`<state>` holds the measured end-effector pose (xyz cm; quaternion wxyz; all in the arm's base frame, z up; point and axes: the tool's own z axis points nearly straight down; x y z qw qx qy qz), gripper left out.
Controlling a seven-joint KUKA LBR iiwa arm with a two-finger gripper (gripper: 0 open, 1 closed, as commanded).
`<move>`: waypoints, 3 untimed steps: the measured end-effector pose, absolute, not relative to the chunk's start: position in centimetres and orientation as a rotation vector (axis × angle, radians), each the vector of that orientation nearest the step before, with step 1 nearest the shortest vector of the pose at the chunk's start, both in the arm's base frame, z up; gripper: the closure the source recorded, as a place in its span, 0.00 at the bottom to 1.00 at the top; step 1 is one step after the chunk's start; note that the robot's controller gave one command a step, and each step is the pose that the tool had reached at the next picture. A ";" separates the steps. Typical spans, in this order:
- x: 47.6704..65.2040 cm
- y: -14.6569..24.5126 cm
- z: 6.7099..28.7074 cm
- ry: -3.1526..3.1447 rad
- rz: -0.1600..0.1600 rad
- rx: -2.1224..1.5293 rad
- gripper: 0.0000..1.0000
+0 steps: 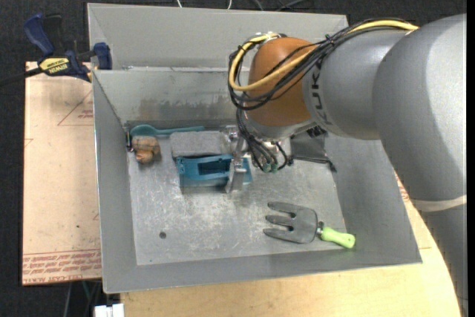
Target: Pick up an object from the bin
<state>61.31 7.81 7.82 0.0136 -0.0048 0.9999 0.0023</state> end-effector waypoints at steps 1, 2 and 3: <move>61.3 7.8 7.8 3.114 0.007 -0.015 1.00; 61.3 7.8 7.8 3.114 0.008 -0.014 1.00; 61.3 7.8 7.8 3.114 0.008 -0.014 1.00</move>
Offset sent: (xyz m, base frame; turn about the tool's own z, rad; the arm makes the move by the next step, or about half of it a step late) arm 0.0000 0.0000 0.0000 0.0000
